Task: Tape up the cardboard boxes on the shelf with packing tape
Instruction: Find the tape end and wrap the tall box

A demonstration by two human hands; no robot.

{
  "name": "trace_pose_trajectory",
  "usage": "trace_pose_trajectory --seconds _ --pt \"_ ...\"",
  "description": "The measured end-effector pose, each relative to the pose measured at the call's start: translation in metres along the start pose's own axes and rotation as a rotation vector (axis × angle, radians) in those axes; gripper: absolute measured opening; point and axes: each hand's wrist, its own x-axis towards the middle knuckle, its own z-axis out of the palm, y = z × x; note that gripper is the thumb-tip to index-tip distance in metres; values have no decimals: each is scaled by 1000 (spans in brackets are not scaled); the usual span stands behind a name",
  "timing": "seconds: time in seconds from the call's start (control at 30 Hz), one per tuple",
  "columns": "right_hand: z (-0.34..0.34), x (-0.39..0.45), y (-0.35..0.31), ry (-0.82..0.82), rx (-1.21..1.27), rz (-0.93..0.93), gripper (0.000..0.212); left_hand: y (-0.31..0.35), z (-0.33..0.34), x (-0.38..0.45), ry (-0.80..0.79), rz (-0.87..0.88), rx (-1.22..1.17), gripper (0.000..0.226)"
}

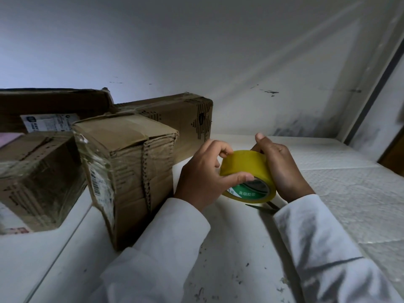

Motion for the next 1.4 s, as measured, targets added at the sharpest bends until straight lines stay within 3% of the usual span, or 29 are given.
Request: trace_pose_trajectory --seconds 0.33,0.53,0.63,0.8,0.87,0.97,1.1,1.23,1.4 --pt "0 1 1 3 6 11 44 -2 2 2 27 36 -23 44" --pt "0 2 2 -10 301 72 34 2 3 0 -188 -158 -271 58" --pt "2 4 3 15 361 60 32 2 5 -1 -49 -158 -175 57" --pt "9 9 12 -30 147 6 24 2 12 -1 253 -61 103 73" --pt "14 7 14 -53 91 -77 20 0 11 0 255 -106 104 75" --pt "18 6 16 -71 -56 -240 32 1 9 1 248 -233 65 72" --pt "19 4 16 -52 -77 -371 30 4 9 1 269 -327 2 63" --pt "20 2 12 -31 36 -432 23 2 7 2 301 -399 -74 54" --pt "19 4 15 -54 93 -340 15 1 8 2 303 -391 -111 69"
